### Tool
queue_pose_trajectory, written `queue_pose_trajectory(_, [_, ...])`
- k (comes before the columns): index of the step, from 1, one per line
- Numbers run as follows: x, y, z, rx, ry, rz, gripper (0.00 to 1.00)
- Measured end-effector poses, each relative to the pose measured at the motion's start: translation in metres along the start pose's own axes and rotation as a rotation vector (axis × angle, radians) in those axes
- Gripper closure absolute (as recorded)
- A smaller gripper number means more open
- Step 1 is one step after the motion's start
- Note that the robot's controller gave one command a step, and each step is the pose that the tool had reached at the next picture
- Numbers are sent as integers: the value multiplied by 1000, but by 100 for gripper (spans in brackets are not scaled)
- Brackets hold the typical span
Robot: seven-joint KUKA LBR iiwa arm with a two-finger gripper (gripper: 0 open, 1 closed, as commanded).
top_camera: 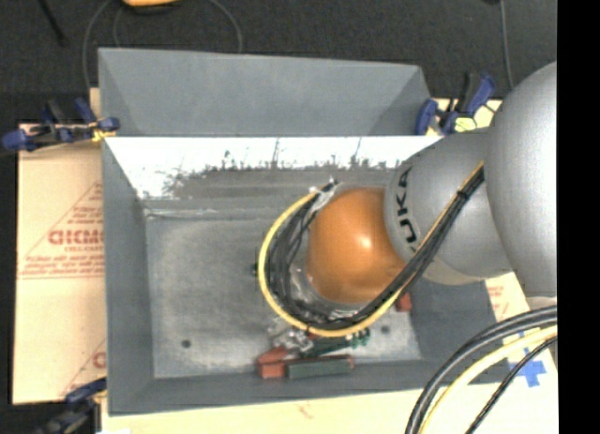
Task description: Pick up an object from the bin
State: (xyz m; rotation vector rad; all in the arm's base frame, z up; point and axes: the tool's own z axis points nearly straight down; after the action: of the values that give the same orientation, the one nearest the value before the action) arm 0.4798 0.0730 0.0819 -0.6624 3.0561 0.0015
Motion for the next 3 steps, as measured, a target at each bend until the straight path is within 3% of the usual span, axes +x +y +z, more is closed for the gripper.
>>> queue_pose_trajectory(1, [0,-1,-19,-3,10,39,100])
queue_pose_trajectory(2, [-4,-4,-78,-3,18,46,100])
queue_pose_trajectory(3, [-9,1,-89,-2,11,29,0])
